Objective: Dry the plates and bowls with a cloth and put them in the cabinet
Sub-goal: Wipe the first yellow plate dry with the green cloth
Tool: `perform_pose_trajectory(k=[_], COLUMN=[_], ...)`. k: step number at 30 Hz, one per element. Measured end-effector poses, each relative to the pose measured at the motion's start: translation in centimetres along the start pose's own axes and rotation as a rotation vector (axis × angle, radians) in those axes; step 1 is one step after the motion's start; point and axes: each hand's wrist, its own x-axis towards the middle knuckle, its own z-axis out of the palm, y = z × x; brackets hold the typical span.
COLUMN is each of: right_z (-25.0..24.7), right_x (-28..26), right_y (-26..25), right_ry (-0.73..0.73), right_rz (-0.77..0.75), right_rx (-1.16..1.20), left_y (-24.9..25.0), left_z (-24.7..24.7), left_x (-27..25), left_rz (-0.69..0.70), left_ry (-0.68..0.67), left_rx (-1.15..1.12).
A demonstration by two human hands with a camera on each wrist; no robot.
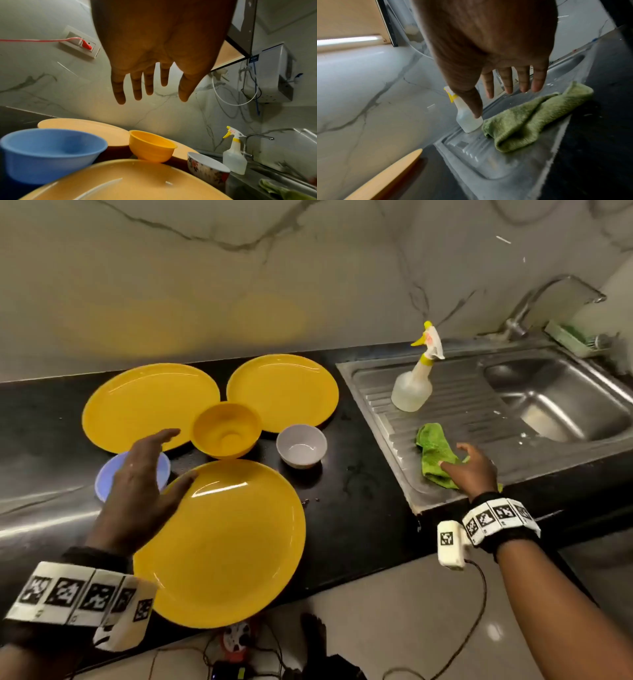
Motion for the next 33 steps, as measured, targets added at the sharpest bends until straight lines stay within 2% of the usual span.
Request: perform_pose_trajectory(k=[5, 11, 15, 17, 20, 24, 28, 30, 33], right_z=[1.8, 3.7, 2.7, 2.2, 1.7, 3.0, 5.5, 6.4, 7.0], right_x=[0.7, 2.3, 1.5, 1.0, -1.2, -4.3, -6.4, -7.2, -8.2], right_y=[0.7, 2.9, 0.9, -1.1, -4.7, -8.0, -9.4, -10.1, -10.8], right_ry=[-0.136, -0.124, -0.078, -0.015, 0.068, -0.077, -0.193, -0.225, -0.315], right_rz=[-0.010, 0.047, 0.017, -0.032, -0.174, -0.279, -0.361, -0.330, -0.204], right_rx=[-0.125, -0.282, -0.265, -0.199, 0.030, 0.309, 0.381, 0.470, 0.630], left_y=[-0.7, -2.5, -4.1, -4.9, -5.4, -5.8, -5.9, -6.1, -6.6], left_z=[1.7, 2.6, 2.9, 2.8, 2.7, 2.6, 2.7, 2.7, 2.5], left_x=[-0.7, -2.3, -3.7, -4.9, -6.5, -7.9, -8.3, -8.3, -8.3], left_rz=[-0.055, -0.151, -0.254, -0.334, -0.448, -0.572, -0.670, -0.705, -0.761], left_ry=[-0.021, -0.029, -0.002, 0.026, 0.051, 0.032, 0.009, 0.013, -0.061], left_rx=[0.007, 0.043, 0.100, 0.128, 0.165, 0.145, 0.129, 0.126, 0.135])
